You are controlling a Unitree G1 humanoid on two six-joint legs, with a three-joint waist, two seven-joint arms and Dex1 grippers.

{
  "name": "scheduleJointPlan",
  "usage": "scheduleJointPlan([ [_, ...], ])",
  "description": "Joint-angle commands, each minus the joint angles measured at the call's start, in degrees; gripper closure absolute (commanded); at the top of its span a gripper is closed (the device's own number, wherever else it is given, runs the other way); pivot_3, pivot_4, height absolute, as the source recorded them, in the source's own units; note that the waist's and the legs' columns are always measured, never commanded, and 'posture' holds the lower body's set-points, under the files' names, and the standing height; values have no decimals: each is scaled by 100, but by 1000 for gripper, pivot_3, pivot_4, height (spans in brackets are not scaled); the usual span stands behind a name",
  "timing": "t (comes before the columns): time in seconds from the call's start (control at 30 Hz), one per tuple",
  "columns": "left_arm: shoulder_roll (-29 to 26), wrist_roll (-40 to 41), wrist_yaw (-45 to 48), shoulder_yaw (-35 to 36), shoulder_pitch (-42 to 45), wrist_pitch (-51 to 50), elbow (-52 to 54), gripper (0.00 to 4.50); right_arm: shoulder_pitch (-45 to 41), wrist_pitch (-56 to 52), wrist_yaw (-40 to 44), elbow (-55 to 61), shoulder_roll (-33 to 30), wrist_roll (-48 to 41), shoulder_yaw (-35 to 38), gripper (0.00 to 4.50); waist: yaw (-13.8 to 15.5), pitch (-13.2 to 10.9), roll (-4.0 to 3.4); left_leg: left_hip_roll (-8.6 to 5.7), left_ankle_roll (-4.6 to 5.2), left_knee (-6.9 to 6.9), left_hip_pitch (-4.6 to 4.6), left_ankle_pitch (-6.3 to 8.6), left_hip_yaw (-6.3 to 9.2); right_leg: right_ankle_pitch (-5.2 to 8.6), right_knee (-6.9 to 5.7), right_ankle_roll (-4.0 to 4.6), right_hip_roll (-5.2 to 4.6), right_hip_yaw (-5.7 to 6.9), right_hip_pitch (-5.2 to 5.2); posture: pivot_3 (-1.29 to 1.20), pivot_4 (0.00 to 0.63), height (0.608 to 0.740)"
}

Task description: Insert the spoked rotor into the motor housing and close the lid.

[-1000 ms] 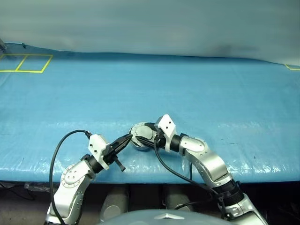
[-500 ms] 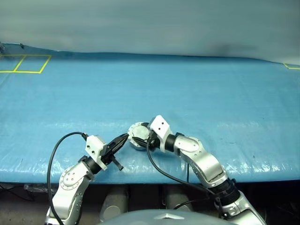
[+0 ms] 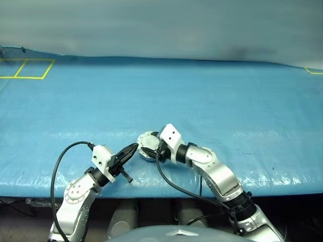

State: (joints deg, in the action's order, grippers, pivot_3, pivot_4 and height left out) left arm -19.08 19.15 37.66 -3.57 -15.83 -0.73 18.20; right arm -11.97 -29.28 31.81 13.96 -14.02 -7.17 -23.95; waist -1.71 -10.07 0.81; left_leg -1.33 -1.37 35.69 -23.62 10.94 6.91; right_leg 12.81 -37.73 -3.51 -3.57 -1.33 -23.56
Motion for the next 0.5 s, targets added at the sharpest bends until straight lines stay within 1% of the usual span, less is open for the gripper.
scheduleJointPlan([
  [0.03, 21, 89, 39, 15, 34, 68, 49, 4500, 68, 158, -92, -182, 73, 98, -17, 1461, -7, 0, 0, 0, 0, 0, 0, 0, 0, 0, 0, 0, 0, 0, 0, 0, 150, 740],
  [0.33, 30, 150, 82, -5, 58, -12, 61, 4500, 134, 450, -13, -373, 40, 82, 53, 1461, -32, 1, 0, 2, -1, 0, 3, 1, 1, 0, 0, 1, 0, 0, 3, 0, 150, 740],
  [0.5, 29, 175, 97, -39, 71, -22, 51, 4500, 108, 380, 255, -366, -140, 28, 16, 1461, -26, 1, 0, 1, -1, 0, 2, 1, 0, 0, 2, 1, -1, 0, 2, 0, 150, 740],
])
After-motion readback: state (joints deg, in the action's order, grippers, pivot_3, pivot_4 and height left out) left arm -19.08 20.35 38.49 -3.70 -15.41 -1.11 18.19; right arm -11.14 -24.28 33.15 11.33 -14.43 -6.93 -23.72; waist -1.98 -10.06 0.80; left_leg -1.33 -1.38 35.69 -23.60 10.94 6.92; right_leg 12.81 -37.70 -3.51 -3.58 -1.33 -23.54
